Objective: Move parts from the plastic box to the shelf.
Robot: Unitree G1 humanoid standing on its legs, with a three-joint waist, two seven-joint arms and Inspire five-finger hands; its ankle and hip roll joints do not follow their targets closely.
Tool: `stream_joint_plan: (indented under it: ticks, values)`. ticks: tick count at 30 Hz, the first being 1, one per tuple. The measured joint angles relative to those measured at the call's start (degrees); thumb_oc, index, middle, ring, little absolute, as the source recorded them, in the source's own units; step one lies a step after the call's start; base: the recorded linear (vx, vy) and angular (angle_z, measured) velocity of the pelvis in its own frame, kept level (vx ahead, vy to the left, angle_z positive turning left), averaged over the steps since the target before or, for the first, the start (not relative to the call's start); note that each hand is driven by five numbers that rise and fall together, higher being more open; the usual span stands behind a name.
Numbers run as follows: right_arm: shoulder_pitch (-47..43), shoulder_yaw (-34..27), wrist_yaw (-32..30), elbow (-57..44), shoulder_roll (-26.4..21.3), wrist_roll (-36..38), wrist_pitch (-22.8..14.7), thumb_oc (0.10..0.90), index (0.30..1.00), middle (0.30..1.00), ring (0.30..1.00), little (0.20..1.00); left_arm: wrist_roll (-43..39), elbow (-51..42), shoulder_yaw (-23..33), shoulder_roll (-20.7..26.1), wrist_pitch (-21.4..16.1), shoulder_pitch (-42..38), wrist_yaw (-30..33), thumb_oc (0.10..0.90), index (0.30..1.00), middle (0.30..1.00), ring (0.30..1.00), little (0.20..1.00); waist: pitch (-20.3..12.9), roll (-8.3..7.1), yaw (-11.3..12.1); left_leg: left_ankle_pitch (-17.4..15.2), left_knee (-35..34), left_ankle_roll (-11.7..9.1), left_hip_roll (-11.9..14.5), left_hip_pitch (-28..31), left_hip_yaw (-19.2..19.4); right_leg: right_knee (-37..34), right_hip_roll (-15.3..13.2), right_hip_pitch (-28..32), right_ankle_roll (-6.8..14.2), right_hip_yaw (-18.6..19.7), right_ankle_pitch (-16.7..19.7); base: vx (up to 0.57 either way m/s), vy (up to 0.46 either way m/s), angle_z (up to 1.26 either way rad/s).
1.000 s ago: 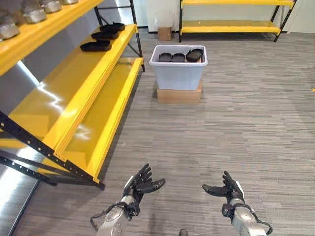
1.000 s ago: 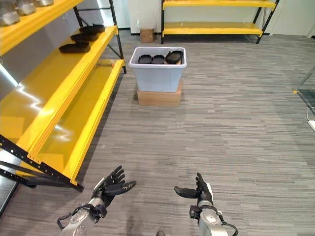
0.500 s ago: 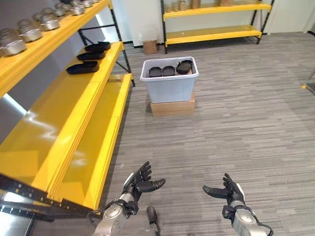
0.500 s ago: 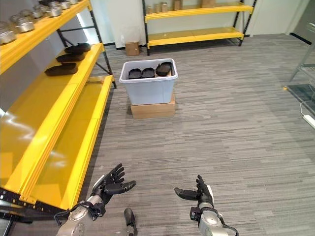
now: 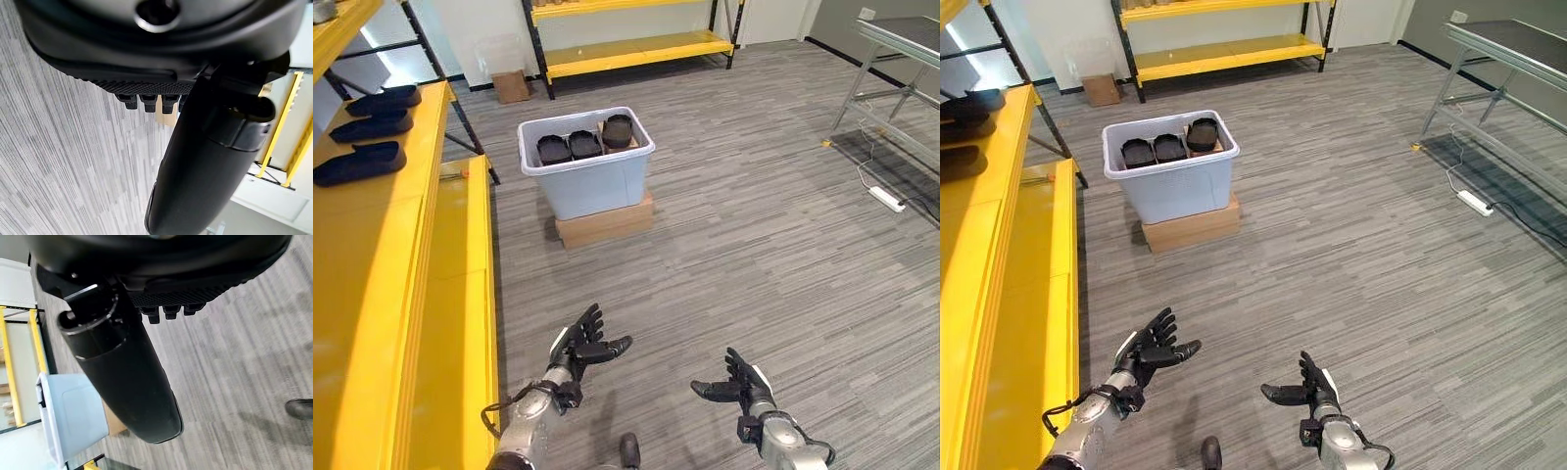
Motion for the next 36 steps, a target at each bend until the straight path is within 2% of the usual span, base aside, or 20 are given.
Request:
stream_joint_plan:
  ticks: [3,11,15,16,17,18,19,20,21,22,23,24,25,27,28,30,31,33,35,36]
  values:
    - [0.01,-0.13,-0.01,0.0,0.6,-0.3,0.04,0.9,1.0,1.0,1.0,1.0,0.02,0.0,-0.64,-0.13,0.01,1.3,0.02,0.9,1.0,1.0,1.0,1.0,0.06,0.01,0.07,-0.91,-0.08,-0.54,0.29,0.25,0.49,0.49,0.19,-0.23,0.06,0.04,-0.04,0.2,0.153,-0.11]
    - [-0.48,-0.24,-0.48,0.02,1.17,-2.13,0.43,0.9,1.0,1.0,1.0,1.0,0.04,0.01,-1.52,0.16,0.04,2.9,1.36,0.9,1.0,1.0,1.0,1.0,0.17,-0.09,0.32,-2.35,-0.3,0.9,0.97,-0.48,0.95,7.76,0.88,-4.63,0.17,-2.79,0.08,0.14,0.18,-0.07]
    - [-2.19,-0.3,-1.78,0.02,1.12,-2.36,0.42,0.9,1.0,1.0,1.0,1.0,2.77,0.75,-1.59,0.1,0.03,2.38,2.44,0.9,1.0,1.0,1.0,1.0,0.1,0.24,1.69,-3.25,-0.26,2.47,0.91,-0.2,1.14,19.69,0.94,-10.3,0.25,-4.18,0.03,0.09,0.248,-0.02]
    - [-2.5,-0.22,-2.34,0.02,1.12,-2.38,0.4,0.9,1.0,1.0,1.0,1.0,5.12,1.28,-1.62,0.22,-0.03,1.92,2.71,0.9,1.0,1.0,1.0,1.0,0.0,0.33,2.27,-3.5,-0.22,3.08,0.74,-0.16,2.04,25.04,0.75,-12.95,1.28,-4.33,-0.42,0.07,0.259,-0.12]
    - [-2.93,-0.17,-2.55,0.02,1.24,-2.39,0.33,0.9,1.0,1.0,1.0,1.0,6.66,1.39,-1.62,0.41,-0.03,1.75,3.44,0.9,1.0,1.0,1.0,1.0,-0.07,0.22,2.96,-3.63,-0.18,3.76,0.35,-0.18,2.4,31.94,0.46,-16.06,3.26,-4.1,-0.89,0.07,0.256,-0.05]
    - [-3.34,-0.04,-2.99,0.07,1.8,-2.47,0.16,0.9,1.0,1.0,1.0,1.0,8.02,1.52,-1.63,0.73,-0.03,1.74,3.79,0.9,1.0,1.0,1.0,1.0,-0.36,-0.37,3.31,-3.8,1.34,5.06,-1.13,-0.45,2.64,43.52,0.25,-20.75,5.48,-3.99,1.77,0.07,0.248,0.02]
    - [-4.0,-0.1,-3.51,0.13,1.56,-2.54,-0.01,0.9,1.0,1.0,1.0,1.0,8.89,1.83,-3.31,0.87,-0.06,1.67,4.44,0.9,1.0,1.0,1.0,1.0,-0.18,0.14,3.41,-5.81,4.25,6.04,-1.76,-1.64,2.96,48.09,-0.86,-23.54,5.12,-4.31,4.88,0.1,0.196,0.01]
    - [-4.43,0.21,-3.59,0.06,1.06,-2.56,-0.19,0.9,1.0,1.0,1.0,1.0,9.61,2.06,-6.48,1.71,0.08,2.57,4.47,0.9,1.0,1.0,1.0,1.0,-0.36,2.54,3.07,-6.3,4.7,6.19,-1.64,-0.98,2.76,53.69,-0.96,-26.63,4.74,-4.51,10.0,0.12,0.126,-0.12]
    - [-4.21,0.39,-3.55,-0.07,1.22,-2.59,-0.35,0.9,1.0,1.0,1.0,1.0,10.03,2.03,-6.64,1.85,0.01,3.25,4.43,0.9,1.0,1.0,1.0,1.0,-0.44,2.74,3.08,-6.55,3.55,6.53,-1.83,0.29,2.68,55.91,-0.81,-28.89,4.49,-5.05,7.4,0.15,0.048,-0.2]
    - [-3.84,0.5,-3.45,-0.35,1.3,-2.59,-0.35,0.9,1.0,1.0,1.0,1.0,10.02,2.05,-6.19,1.92,0.02,3.75,4.56,0.9,1.0,1.0,1.0,1.0,-0.43,2.82,2.93,-6.51,2.63,6.54,-1.65,1.23,2.66,53.61,-0.23,-30.43,2.97,-7.43,3.04,0.16,-0.056,-0.14]
    - [-3.43,0.32,-3.37,-0.71,1.09,-2.59,-0.34,0.9,1.0,1.0,1.0,1.0,10.01,2.01,-5.84,2.15,0.02,3.82,4.49,0.9,1.0,1.0,1.0,1.0,-0.38,2.73,2.74,-6.8,2.2,5.89,-1.32,1.61,2.45,47.88,0.82,-31.68,2.44,-9.46,0.2,0.16,-0.094,-0.04]
    - [-3.31,0.12,-3.26,-0.84,0.93,-2.58,-0.34,0.9,1.0,1.0,1.0,1.0,10.0,2.0,-5.59,2.33,0.02,3.76,4.48,0.9,1.0,1.0,1.0,1.0,-0.33,2.72,2.31,-6.96,2.02,5.58,-0.92,1.62,2.31,42.53,1.67,-32.45,1.99,-10.66,-0.54,0.17,-0.102,0.12]
    - [-2.45,-0.39,-3.2,-1.45,0.34,-2.56,-0.4,0.9,1.0,1.0,1.0,1.0,10.01,2.94,-5.08,2.38,0.02,3.17,4.4,0.9,1.0,1.0,1.0,1.0,-0.32,2.67,1.26,-7.12,1.24,4.75,-0.38,2.02,1.61,27.2,3.62,-33.24,0.95,-13.61,1.07,0.18,-0.088,0.22]
    - [-0.42,-0.93,-2.96,-1.77,-0.51,-2.52,-1.1,0.9,1.0,1.0,1.0,1.0,10.69,4.24,-4.84,2.44,0.18,2.32,4.53,0.9,1.0,1.0,1.0,1.0,-0.26,0.8,-0.22,-8.51,0.65,3.57,-1.53,3.81,1.41,9.29,3.91,-34.63,0.74,-15.56,6.98,0.18,-0.073,0.25]
    - [1.48,-1.58,-2.84,-2.05,-0.95,-2.51,-1.49,0.9,1.0,1.0,1.0,1.0,10.87,4.22,-5.17,2.33,0.39,2.35,4.41,0.9,1.0,1.0,1.0,1.0,-0.35,-0.04,-0.87,-9.27,0.76,3.82,-2.67,5.04,1.0,2.91,3.56,-34.78,1.01,-15.73,9.98,0.24,-0.097,0.27]
    - [4.08,-2.92,-2.62,-1.97,-1.82,-2.56,-1.69,0.9,1.0,1.0,1.0,1.0,11.14,4.18,-5.88,1.79,0.45,2.41,4.16,0.9,1.0,1.0,1.0,1.0,-0.29,-0.23,-2.48,-10.81,1.34,4.06,-3.78,7.35,-0.05,-0.96,2.55,-37.08,0.84,-15.64,14.26,0.29,-0.1,0.27]
    - [4.78,-4.28,-2.54,-1.37,-1.58,-2.58,-1.57,0.9,1.0,1.0,1.0,1.0,11.22,4.14,-6.85,1.86,0.44,2.36,4.11,0.9,1.0,1.0,1.0,1.0,-0.34,0.1,-3.09,-11.71,1.33,3.95,-4.05,8.07,-0.75,-6.09,2.8,-36.37,1.24,-16.28,14.5,0.26,-0.077,0.18]
    - [4.92,-6.25,-3.23,-0.08,-1.51,-2.56,-1.45,0.9,1.0,1.0,1.0,1.0,11.31,4.52,-8.59,1.22,0.54,2.39,3.35,0.9,1.0,1.0,1.0,1.0,0.23,1.63,-4.11,-13.33,1.23,4.3,-4.05,11.22,-1.88,-6.01,3.53,-35.92,0.55,-16.87,15.2,0.35,-0.102,0.16]
    - [4.93,-7.28,-3.9,0.31,-1.45,-2.57,-1.49,0.9,1.0,1.0,1.0,1.0,11.33,4.69,-8.51,-0.13,0.53,2.3,3.12,0.9,1.0,1.0,1.0,1.0,0.07,3.01,-5.0,-14.88,1.24,2.69,-3.59,12.93,-3.8,-5.72,4.76,-34.26,0.41,-16.76,15.18,0.32,-0.096,0.34]
    - [4.94,-7.7,-4.91,0.32,-1.52,-2.58,-1.49,0.9,1.0,1.0,1.0,1.0,11.91,4.69,-8.51,-1.29,0.48,1.92,2.7,0.9,1.0,1.0,1.0,1.0,-0.05,3.97,-5.15,-16.08,1.26,0.67,-3.39,15.0,-4.1,-5.61,5.97,-30.65,-0.27,-15.8,15.53,0.18,-0.055,0.5]
